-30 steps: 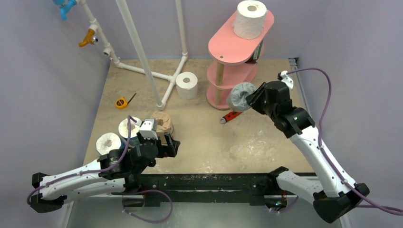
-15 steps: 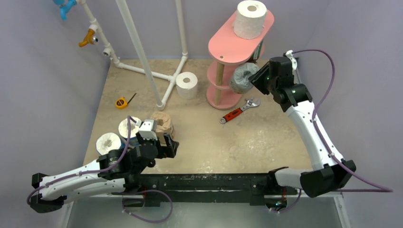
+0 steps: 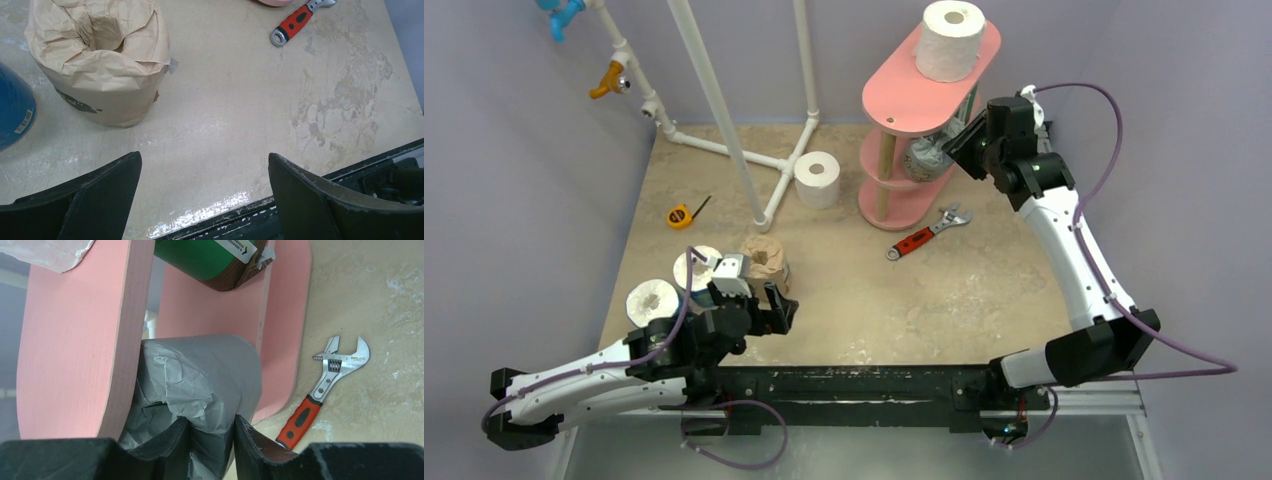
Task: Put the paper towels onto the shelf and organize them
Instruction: Place the paper towel on the shelf.
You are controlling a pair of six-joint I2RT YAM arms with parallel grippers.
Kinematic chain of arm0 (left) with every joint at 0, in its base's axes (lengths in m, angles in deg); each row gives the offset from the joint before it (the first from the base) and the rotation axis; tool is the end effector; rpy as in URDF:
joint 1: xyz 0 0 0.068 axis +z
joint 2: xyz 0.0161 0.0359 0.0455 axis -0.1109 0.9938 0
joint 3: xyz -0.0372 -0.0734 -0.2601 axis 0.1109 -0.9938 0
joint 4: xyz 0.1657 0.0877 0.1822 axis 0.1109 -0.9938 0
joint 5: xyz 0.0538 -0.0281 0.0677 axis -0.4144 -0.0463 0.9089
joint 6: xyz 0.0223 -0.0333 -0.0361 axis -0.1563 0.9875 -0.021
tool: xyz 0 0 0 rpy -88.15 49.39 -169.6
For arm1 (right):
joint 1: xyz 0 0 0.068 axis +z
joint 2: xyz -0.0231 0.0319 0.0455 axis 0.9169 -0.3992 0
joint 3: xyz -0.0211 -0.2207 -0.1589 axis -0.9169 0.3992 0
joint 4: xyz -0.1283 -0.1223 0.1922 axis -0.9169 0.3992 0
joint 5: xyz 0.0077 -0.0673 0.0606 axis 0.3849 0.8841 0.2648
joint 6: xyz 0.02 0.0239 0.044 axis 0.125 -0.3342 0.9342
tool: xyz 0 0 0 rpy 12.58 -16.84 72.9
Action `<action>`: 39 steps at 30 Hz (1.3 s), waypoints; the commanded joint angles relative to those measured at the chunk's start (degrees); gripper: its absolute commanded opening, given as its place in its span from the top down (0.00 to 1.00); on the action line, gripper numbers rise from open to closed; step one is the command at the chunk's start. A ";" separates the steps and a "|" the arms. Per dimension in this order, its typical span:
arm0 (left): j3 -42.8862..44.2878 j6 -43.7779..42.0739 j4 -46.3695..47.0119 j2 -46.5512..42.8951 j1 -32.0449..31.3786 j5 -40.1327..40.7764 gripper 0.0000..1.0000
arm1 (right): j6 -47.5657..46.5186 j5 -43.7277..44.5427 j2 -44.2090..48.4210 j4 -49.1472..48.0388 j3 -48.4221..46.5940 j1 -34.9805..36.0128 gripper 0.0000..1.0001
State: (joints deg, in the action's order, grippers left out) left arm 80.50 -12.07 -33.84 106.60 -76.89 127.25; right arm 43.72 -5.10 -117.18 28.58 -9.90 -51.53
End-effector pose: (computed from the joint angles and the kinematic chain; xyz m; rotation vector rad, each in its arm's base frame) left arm 0.0559 -0.0895 0.2594 -0.0729 2.0770 -0.5791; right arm 0.2923 0.0722 0.4171 0.7386 2.0058 0.5098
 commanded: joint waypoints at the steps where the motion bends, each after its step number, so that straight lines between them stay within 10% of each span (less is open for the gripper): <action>1: -0.79 1.25 -0.55 -0.81 0.03 0.53 0.03 | 0.58 -1.24 -0.27 -3.34 -4.47 -0.27 0.68; 39: -0.92 1.73 0.82 1.94 0.03 0.56 0.03 | -0.12 -4.25 -1.18 -6.88 0.88 -0.30 0.57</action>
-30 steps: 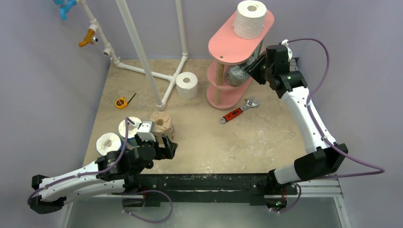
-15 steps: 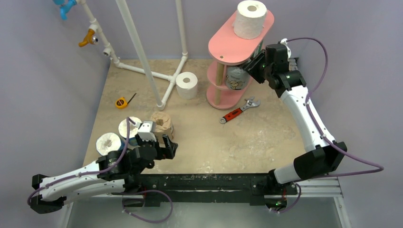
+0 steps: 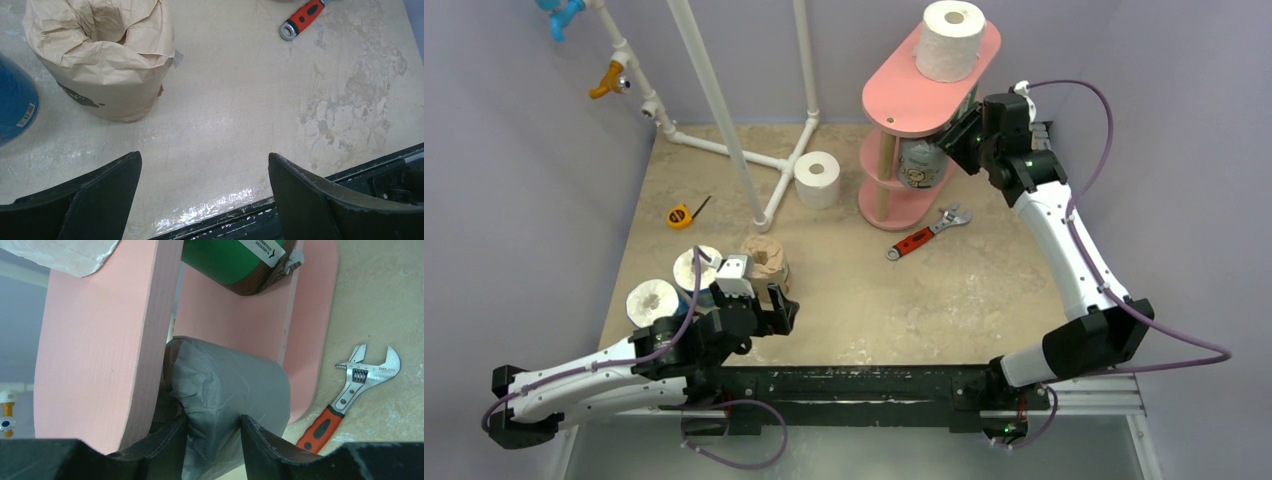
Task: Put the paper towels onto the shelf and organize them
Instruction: Place the paper towel on the shelf.
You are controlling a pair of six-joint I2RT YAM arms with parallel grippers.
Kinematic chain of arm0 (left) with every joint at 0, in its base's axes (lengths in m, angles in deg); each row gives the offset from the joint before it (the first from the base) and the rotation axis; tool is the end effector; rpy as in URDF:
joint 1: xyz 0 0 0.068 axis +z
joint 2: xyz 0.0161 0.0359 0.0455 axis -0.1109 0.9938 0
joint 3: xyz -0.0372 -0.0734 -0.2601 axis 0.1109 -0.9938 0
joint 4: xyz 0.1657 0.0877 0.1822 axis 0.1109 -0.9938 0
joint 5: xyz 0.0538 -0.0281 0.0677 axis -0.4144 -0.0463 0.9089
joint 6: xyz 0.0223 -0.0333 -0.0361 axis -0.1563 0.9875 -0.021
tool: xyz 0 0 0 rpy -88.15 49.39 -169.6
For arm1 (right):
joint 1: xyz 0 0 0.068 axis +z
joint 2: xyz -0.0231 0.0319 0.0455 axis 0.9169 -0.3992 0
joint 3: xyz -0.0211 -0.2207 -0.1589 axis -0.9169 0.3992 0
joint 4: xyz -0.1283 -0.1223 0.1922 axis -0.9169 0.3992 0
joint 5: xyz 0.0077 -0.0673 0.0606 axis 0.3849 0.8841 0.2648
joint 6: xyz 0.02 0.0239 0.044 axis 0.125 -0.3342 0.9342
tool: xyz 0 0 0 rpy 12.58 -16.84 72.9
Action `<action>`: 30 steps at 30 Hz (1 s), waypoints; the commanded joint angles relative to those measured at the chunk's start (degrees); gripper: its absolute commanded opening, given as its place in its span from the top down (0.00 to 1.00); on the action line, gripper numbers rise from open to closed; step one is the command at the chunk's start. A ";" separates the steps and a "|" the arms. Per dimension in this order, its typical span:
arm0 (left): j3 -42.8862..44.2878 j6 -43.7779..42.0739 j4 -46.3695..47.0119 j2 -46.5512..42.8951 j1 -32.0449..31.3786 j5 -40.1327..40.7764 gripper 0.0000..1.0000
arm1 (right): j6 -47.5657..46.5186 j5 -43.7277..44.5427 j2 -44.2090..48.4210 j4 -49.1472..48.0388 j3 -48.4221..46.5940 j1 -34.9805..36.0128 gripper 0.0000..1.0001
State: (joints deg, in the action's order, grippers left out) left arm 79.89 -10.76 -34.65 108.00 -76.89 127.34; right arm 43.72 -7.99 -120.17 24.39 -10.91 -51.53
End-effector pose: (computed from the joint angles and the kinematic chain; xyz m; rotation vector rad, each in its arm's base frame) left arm 0.0569 -0.0922 0.2529 -0.0760 2.1059 -0.5442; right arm 0.3104 0.0788 0.4146 0.7044 1.9926 0.5789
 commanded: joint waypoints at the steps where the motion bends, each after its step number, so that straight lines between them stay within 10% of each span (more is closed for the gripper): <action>1: -0.32 0.39 1.73 0.64 0.03 0.40 0.03 | 0.01 -1.68 1.84 -3.14 2.68 -0.27 0.57; 21: -0.07 1.18 0.05 0.38 0.03 0.81 0.03 | 3.63 -3.27 2.24 -13.23 8.70 -0.36 0.55; 30: -0.05 1.22 -0.29 0.24 0.03 1.13 0.03 | 0.24 -1.68 4.14 -9.77 7.67 -0.38 0.38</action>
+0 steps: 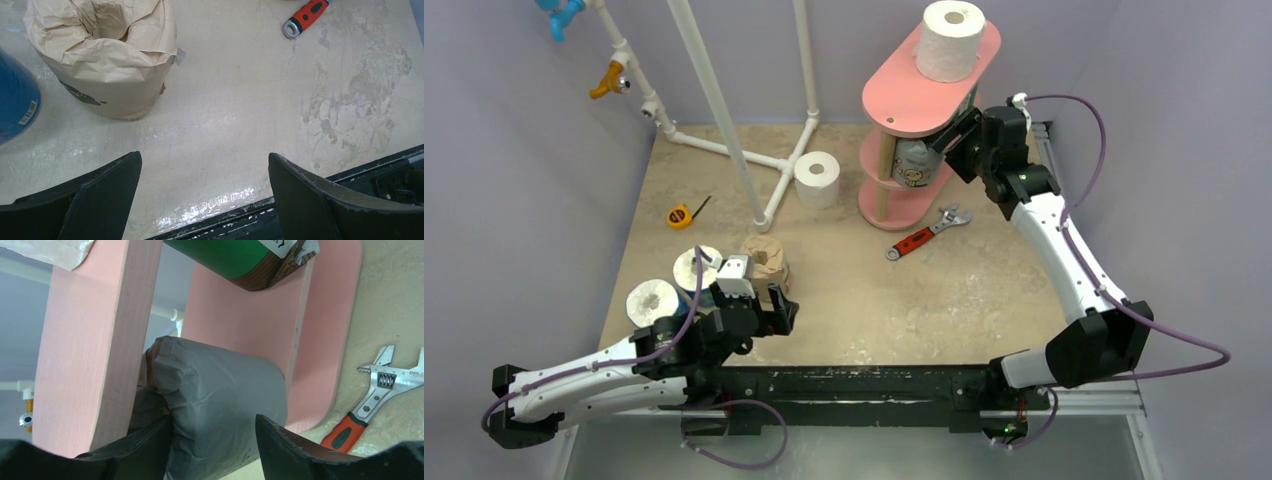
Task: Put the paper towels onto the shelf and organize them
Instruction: Place the paper towel on the shelf, then move the paper towel to the shelf.
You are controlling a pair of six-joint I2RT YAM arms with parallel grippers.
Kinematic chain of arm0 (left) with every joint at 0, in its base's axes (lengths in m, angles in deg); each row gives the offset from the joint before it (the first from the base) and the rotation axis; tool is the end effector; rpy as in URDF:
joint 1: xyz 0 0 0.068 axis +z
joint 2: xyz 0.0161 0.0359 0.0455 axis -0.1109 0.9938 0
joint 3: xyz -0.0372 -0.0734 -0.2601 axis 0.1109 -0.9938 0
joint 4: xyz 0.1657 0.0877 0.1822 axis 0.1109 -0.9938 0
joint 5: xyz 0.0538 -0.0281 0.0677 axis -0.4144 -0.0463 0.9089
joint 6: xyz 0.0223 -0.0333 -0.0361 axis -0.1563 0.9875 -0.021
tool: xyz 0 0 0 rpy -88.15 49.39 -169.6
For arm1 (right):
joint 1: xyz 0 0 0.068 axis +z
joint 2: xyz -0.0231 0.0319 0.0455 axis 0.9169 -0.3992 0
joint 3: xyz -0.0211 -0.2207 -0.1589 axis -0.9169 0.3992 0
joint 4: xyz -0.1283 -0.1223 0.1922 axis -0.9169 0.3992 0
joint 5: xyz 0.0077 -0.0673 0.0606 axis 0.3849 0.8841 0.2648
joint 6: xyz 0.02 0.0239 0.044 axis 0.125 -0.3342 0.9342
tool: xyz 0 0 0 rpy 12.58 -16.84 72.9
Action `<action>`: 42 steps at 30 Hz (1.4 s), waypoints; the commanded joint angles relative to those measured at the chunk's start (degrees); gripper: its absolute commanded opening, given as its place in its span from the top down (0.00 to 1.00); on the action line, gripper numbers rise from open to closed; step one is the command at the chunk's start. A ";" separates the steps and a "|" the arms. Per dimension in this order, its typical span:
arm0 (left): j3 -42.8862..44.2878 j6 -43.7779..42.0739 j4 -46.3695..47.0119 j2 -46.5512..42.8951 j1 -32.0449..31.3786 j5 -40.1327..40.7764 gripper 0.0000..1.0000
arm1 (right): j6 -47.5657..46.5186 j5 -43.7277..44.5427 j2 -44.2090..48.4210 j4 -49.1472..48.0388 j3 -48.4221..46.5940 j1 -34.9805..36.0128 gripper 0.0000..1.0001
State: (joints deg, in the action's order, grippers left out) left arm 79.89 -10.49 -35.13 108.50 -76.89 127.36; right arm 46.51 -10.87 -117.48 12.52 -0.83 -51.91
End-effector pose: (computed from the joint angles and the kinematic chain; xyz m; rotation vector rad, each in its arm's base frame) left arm 0.0571 -0.0928 0.2514 -0.0736 2.1157 -0.5300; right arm 0.3118 0.0788 0.3894 0.7123 1.9267 0.6907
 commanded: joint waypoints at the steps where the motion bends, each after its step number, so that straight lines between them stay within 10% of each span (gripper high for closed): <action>1: -0.01 0.86 0.28 -0.11 0.03 1.06 0.03 | -2.92 1.45 1.84 2.44 -2.43 0.02 0.36; 27: 0.63 0.78 0.03 -0.30 0.03 0.23 0.03 | -7.97 2.43 8.95 6.50 -3.37 -0.86 0.31; 42: 1.71 -3.05 2.47 0.25 0.03 0.18 0.03 | -12.63 26.00 24.83 -4.01 15.07 -0.95 0.20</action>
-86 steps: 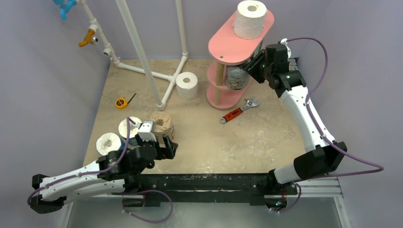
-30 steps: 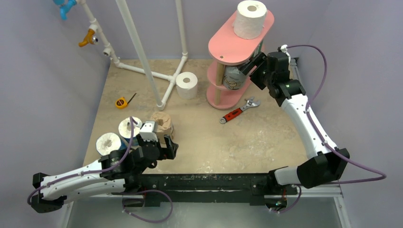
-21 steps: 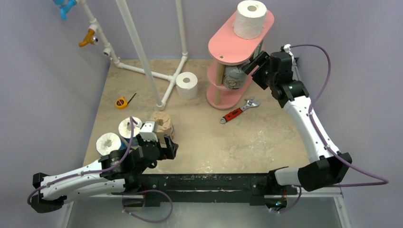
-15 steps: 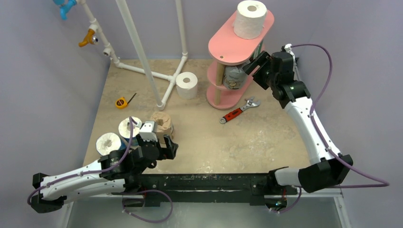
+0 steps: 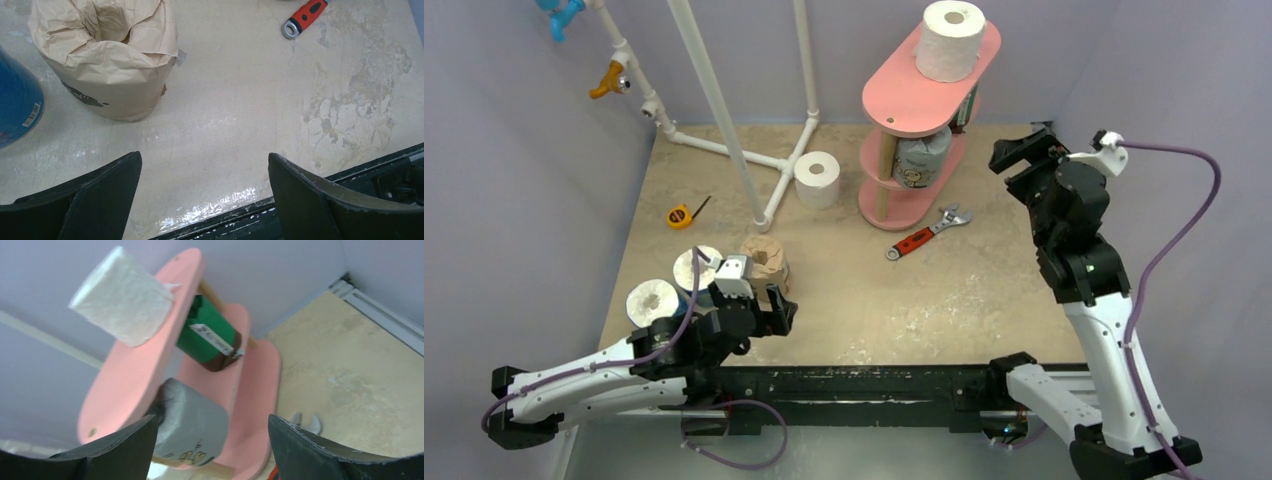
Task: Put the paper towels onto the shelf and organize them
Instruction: Move the paper towel to the shelf.
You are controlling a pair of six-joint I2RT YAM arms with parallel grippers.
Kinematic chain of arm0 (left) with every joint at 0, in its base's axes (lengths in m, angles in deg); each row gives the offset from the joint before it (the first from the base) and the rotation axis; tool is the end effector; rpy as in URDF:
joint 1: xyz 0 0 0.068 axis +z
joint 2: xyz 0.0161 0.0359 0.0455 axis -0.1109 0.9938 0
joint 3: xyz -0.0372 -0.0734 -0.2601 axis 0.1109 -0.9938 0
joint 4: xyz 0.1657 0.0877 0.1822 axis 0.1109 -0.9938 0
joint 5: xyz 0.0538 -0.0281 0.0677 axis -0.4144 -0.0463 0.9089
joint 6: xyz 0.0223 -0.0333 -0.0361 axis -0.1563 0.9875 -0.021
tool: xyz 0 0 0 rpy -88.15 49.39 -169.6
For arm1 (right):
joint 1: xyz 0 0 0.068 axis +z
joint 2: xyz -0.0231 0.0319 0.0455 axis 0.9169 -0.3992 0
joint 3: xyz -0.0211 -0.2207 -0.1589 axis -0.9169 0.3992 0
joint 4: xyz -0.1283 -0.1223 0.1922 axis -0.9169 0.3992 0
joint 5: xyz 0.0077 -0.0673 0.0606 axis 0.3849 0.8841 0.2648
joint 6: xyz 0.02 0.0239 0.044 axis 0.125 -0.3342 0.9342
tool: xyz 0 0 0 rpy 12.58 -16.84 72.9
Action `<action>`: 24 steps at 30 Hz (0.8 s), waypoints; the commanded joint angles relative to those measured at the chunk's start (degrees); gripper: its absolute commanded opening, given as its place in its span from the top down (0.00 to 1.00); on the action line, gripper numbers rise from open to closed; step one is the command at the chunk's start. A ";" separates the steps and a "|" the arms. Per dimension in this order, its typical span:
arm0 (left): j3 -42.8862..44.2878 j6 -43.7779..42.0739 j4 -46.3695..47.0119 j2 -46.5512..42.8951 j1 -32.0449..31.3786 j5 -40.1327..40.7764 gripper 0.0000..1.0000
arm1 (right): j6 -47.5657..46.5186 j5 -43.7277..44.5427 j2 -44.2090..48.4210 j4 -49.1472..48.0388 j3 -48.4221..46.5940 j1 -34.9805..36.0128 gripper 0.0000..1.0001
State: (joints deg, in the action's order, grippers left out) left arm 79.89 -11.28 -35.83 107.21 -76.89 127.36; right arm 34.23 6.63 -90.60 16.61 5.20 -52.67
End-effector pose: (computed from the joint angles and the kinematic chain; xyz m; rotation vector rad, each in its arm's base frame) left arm 0.0558 -0.0892 0.2524 -0.0635 2.1089 -0.5319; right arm 0.1754 0.0300 0.4559 0.6564 1.5700 0.4015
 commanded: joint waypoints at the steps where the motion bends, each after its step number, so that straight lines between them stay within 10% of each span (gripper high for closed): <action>1: 2.03 -2.36 3.30 2.28 0.03 -0.07 0.03 | -2.45 6.97 -1.53 -15.37 13.63 -0.25 0.20; 15: 3.01 -2.87 3.43 3.46 0.03 1.11 0.03 | -19.27 4.34 -16.50 -70.51 32.92 -2.07 0.17; 24: 3.72 -3.12 2.74 4.45 0.03 3.35 0.03 | -16.75 -13.56 -29.06 -78.52 28.11 -10.80 0.17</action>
State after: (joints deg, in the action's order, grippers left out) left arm 81.25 -13.58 -34.17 111.12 -76.89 128.30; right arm 17.84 1.26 -117.70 -52.83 36.70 -60.36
